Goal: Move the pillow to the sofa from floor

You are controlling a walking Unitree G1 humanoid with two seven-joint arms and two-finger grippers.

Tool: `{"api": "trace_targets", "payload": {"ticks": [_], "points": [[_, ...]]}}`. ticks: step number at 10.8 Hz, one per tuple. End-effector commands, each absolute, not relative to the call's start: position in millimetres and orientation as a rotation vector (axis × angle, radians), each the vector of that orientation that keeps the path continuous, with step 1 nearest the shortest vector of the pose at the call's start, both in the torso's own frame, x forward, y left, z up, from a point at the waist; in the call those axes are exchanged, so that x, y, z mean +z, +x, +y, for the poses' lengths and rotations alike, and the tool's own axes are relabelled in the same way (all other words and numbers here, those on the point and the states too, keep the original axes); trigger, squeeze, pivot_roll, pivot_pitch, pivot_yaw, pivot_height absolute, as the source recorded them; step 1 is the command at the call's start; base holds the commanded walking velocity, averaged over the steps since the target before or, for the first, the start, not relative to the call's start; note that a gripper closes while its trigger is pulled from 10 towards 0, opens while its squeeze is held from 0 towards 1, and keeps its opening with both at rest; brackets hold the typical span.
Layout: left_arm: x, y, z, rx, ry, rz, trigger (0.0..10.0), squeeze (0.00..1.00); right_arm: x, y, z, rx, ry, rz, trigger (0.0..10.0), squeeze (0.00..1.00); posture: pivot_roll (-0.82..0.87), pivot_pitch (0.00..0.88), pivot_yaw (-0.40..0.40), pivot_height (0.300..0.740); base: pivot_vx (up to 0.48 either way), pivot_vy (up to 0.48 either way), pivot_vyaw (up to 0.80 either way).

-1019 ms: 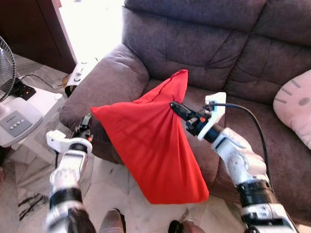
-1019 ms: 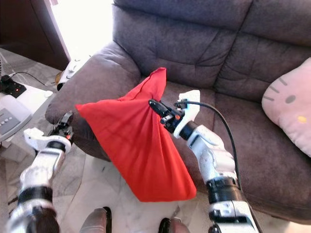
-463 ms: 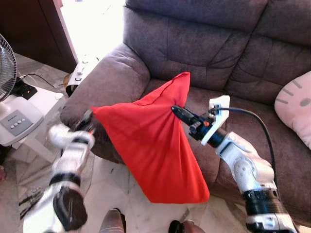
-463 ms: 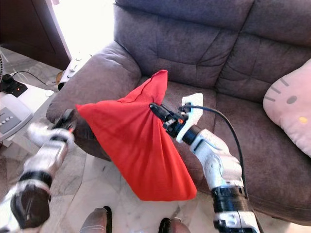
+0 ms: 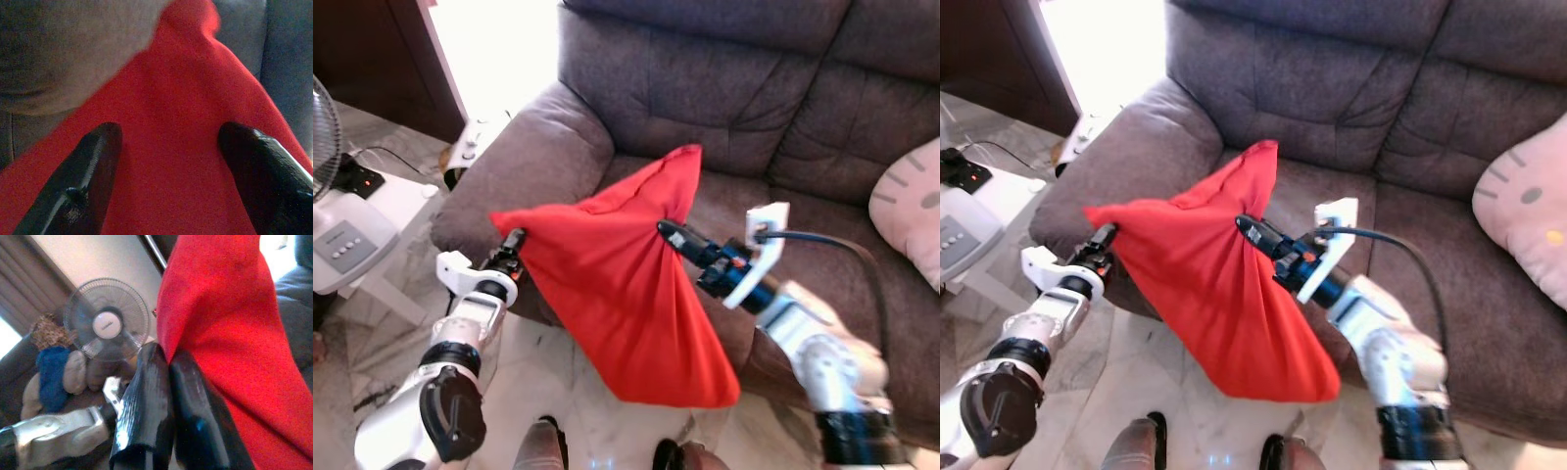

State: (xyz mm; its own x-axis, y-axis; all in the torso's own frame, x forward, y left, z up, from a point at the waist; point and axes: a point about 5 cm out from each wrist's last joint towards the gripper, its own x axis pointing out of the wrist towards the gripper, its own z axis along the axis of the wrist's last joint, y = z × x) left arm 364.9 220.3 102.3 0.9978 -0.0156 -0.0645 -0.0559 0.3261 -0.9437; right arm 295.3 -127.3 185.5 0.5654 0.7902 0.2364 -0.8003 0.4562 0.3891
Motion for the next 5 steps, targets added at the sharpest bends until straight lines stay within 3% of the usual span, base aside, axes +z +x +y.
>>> {"api": "trace_targets", "payload": {"ticks": [1, 5], "points": [[110.9, 368.1, 224.3, 0.003, -1.236, 0.022, 10.0, 0.00, 216.3, 282.5, -129.7, 1.081, 0.495, -0.182, 0.0, 0.00, 0.05, 0.262, -0.047, 0.703, 0.000, 0.000, 0.00], [163.5, 382.7, 231.4, -0.208, -1.257, -0.175, 10.0, 0.00, 207.3, 270.6, -131.7, 1.090, 0.517, -0.137, 0.0, 0.00, 0.06, 0.250, -0.034, 0.703, 0.000, 0.000, 0.00]]}}
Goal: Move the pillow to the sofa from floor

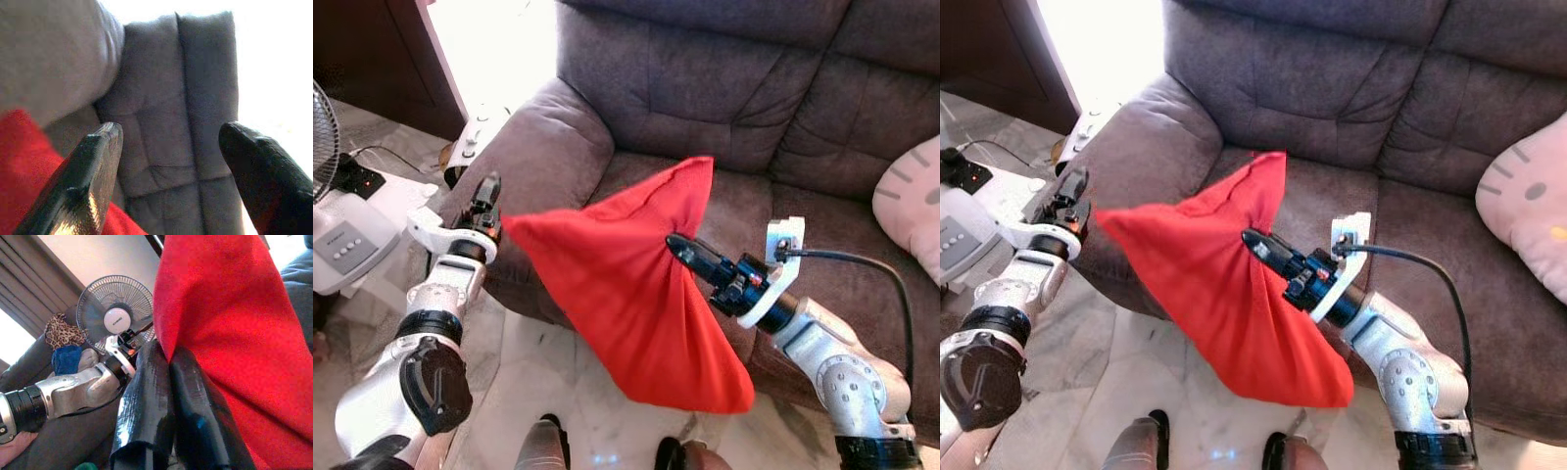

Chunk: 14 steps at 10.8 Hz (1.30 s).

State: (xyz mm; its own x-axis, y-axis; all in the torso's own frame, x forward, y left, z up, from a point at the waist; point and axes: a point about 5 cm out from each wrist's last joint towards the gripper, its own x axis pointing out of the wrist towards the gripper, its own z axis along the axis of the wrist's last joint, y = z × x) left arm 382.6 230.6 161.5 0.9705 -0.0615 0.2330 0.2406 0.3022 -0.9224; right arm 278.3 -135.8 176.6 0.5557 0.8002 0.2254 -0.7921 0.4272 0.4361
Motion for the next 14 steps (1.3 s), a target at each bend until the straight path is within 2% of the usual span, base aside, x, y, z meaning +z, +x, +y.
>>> {"api": "trace_targets", "payload": {"ticks": [1, 4, 7, 9, 11, 13, 14], "points": [[162.2, 383.4, 223.2, -0.254, -1.251, -0.142, 10.0, 0.00, 206.4, 270.5, -130.0, 1.092, 0.518, -0.134, 0.0, 0.00, 0.06, 0.245, -0.031, 0.703, 0.000, 0.000, 0.00], [139.8, 377.9, 223.5, -0.157, -1.267, -0.049, 10.0, 0.00, 208.9, 271.3, -129.5, 1.092, 0.513, -0.142, 0.0, 0.00, 0.06, 0.252, -0.021, 0.703, 0.000, 0.000, 0.00], [144.3, 377.8, 252.6, 0.106, -1.334, -0.047, 10.0, 0.00, 204.0, 272.0, -127.0, 1.085, 0.507, -0.129, 0.0, 0.00, 0.08, 0.261, -0.015, 0.703, 0.000, 0.000, 0.00], [151.0, 378.5, 251.6, 0.058, -1.315, -0.044, 10.0, 0.00, 203.7, 272.3, -124.9, 1.091, 0.510, -0.127, 0.0, 0.00, 0.09, 0.266, -0.014, 0.703, 0.000, 0.000, 0.00], [143.1, 377.0, 244.4, 0.090, -1.334, -0.006, 10.0, 0.00, 203.4, 273.3, -124.3, 1.095, 0.510, -0.130, 0.0, 0.00, 0.09, 0.265, -0.015, 0.703, 0.000, 0.000, 0.00], [142.9, 372.6, 246.4, 0.193, -1.343, -0.005, 10.0, 0.00, 202.6, 273.6, -124.9, 1.091, 0.502, -0.124, 0.0, 0.00, 0.09, 0.264, -0.015, 0.703, 0.000, 0.000, 0.00], [142.9, 370.2, 242.5, 0.171, -1.357, -0.001, 10.0, 0.00, 202.0, 273.6, -124.1, 1.092, 0.504, -0.122, 0.0, 0.00, 0.09, 0.266, -0.016, 0.703, 0.000, 0.000, 0.00]]}}
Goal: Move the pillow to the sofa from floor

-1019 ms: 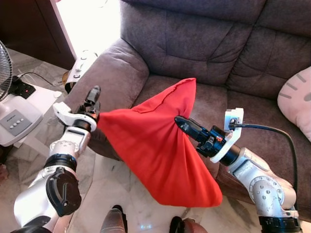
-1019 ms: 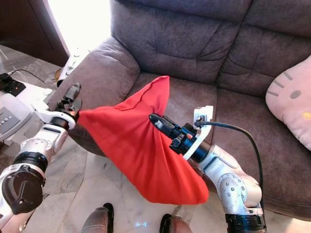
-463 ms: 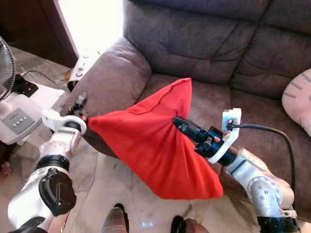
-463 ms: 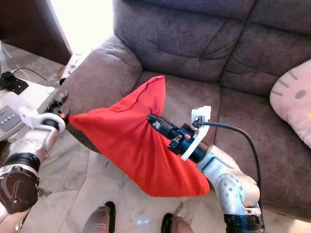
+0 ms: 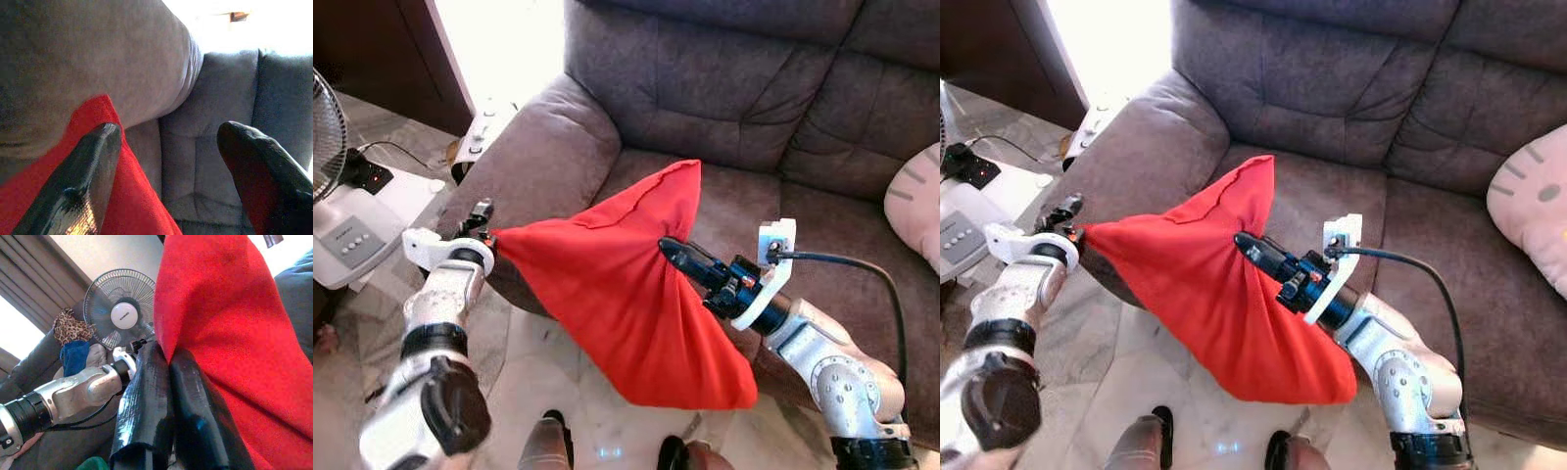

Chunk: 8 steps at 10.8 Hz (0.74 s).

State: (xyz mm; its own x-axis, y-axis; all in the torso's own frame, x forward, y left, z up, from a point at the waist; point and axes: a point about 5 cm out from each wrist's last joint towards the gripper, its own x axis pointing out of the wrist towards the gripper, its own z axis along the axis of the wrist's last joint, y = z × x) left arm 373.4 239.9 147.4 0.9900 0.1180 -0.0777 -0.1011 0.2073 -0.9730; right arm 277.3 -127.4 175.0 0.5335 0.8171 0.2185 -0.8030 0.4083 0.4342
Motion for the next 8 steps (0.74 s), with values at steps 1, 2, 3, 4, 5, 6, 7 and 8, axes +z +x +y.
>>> {"api": "trace_targets", "payload": {"ticks": [1, 2, 3, 4, 5, 6, 7, 8], "points": [[138.6, 369.8, 237.5, 0.158, -1.370, 0.017, 10.0, 0.00, 202.2, 273.4, -123.5, 1.095, 0.505, -0.123, 0.0, 0.00, 0.08, 0.267, -0.017, 0.703, 0.000, 0.000, 0.00], [136.9, 370.4, 233.7, 0.146, -1.369, 0.027, 10.0, 0.00, 202.6, 273.5, -123.7, 1.095, 0.504, -0.125, 0.0, 0.00, 0.08, 0.267, -0.017, 0.703, 0.000, 0.000, 0.00], [133.2, 369.6, 233.1, 0.222, -1.388, 0.049, 10.0, 0.00, 203.5, 273.4, -124.8, 1.093, 0.498, -0.126, 0.0, 0.00, 0.07, 0.268, -0.016, 0.703, 0.000, 0.000, 0.00], [134.4, 368.1, 233.8, 0.246, -1.397, 0.045, 10.0, 0.00, 203.8, 273.3, -126.0, 1.091, 0.496, -0.127, 0.0, 0.00, 0.08, 0.265, -0.015, 0.703, 0.000, 0.000, 0.00], [140.5, 365.6, 235.2, 0.289, -1.345, 0.037, 10.0, 0.00, 203.8, 273.9, -126.3, 1.089, 0.495, -0.128, 0.0, 0.00, 0.08, 0.265, -0.016, 0.703, 0.000, 0.000, 0.00], [152.5, 363.1, 234.2, 0.322, -1.337, 0.013, 10.0, 0.00, 203.4, 273.7, -125.6, 1.090, 0.498, -0.128, 0.0, 0.00, 0.08, 0.265, -0.016, 0.703, 0.000, 0.000, 0.00], [161.3, 362.2, 229.7, 0.296, -1.329, 0.000, 10.0, 0.00, 202.7, 274.2, -124.3, 1.092, 0.500, -0.126, 0.0, 0.00, 0.09, 0.260, -0.016, 0.703, 0.000, 0.000, 0.00], [155.7, 361.5, 229.7, 0.326, -1.335, 0.021, 10.0, 0.00, 202.3, 274.8, -123.1, 1.095, 0.501, -0.126, 0.0, 0.00, 0.09, 0.257, -0.014, 0.703, 0.000, 0.000, 0.00]]}}
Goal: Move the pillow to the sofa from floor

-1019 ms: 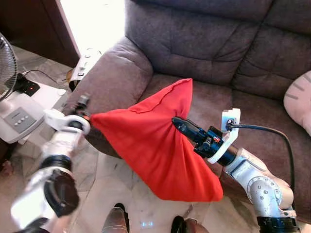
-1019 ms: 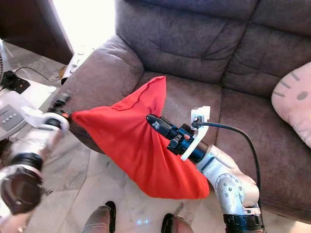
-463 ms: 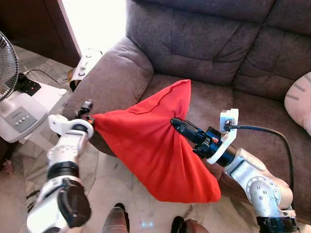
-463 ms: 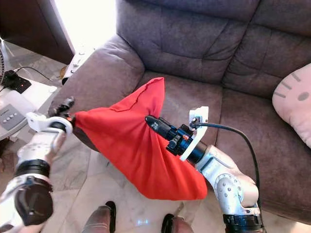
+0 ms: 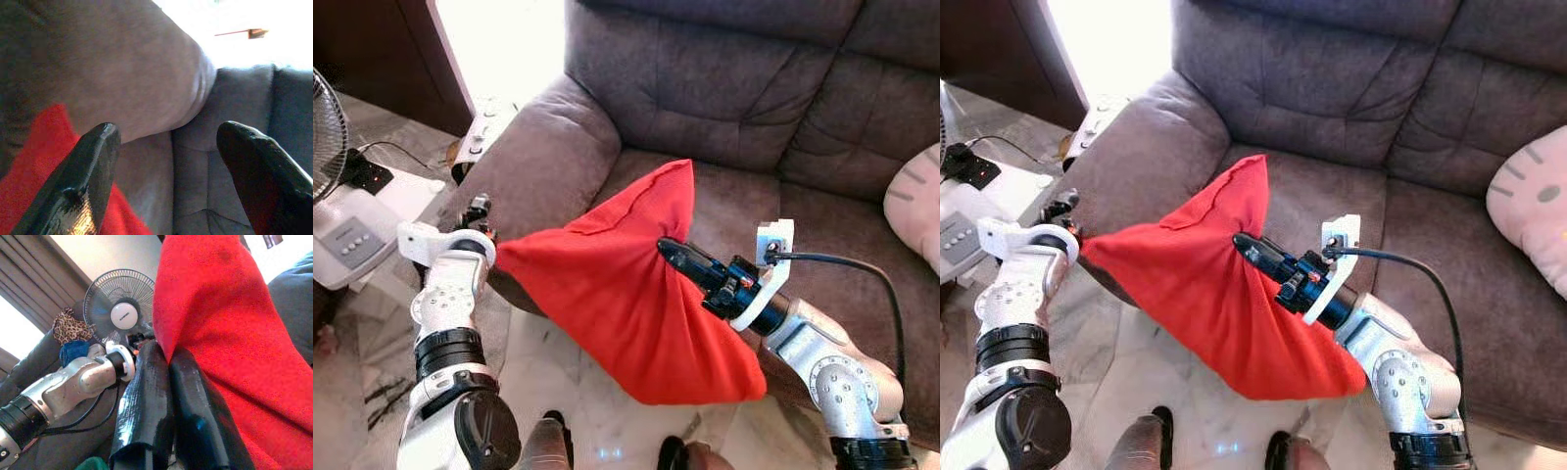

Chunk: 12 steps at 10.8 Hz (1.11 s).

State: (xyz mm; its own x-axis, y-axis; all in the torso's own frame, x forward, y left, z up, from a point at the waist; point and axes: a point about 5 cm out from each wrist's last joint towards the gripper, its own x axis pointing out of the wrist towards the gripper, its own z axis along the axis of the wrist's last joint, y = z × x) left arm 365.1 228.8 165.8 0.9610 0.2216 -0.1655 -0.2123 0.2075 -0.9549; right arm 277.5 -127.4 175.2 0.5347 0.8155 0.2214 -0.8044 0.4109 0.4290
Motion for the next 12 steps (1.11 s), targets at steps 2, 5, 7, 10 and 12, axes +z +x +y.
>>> {"api": "trace_targets", "payload": {"ticks": [2, 5, 7, 10, 12], "points": [[149.7, 354.0, 229.6, 0.425, -1.337, 0.061, 10.0, 0.00, 202.9, 275.8, -123.2, 1.095, 0.499, -0.130, 0.0, 0.00, 0.09, 0.255, -0.010, 0.703, 0.000, 0.000, 0.00], [150.5, 343.0, 223.4, 0.533, -1.302, 0.094, 10.0, 0.00, 201.4, 275.6, -122.0, 1.095, 0.502, -0.131, 0.0, 0.00, 0.09, 0.245, -0.006, 0.703, 0.000, 0.000, 0.00], [142.5, 345.0, 217.4, 0.505, -1.337, 0.119, 10.0, 0.00, 201.4, 275.5, -121.4, 1.098, 0.502, -0.132, 0.0, 0.00, 0.08, 0.243, -0.006, 0.703, 0.000, 0.000, 0.00], [140.2, 353.6, 217.4, 0.473, -1.369, 0.108, 10.0, 0.00, 203.2, 275.1, -123.6, 1.095, 0.494, -0.134, 0.0, 0.00, 0.07, 0.242, -0.010, 0.703, 0.000, 0.000, 0.00], [140.6, 364.0, 226.4, 0.387, -1.407, 0.055, 10.0, 0.00, 204.2, 273.6, -124.9, 1.096, 0.491, -0.134, 0.0, 0.00, 0.06, 0.248, -0.016, 0.703, 0.000, 0.000, 0.00]]}}
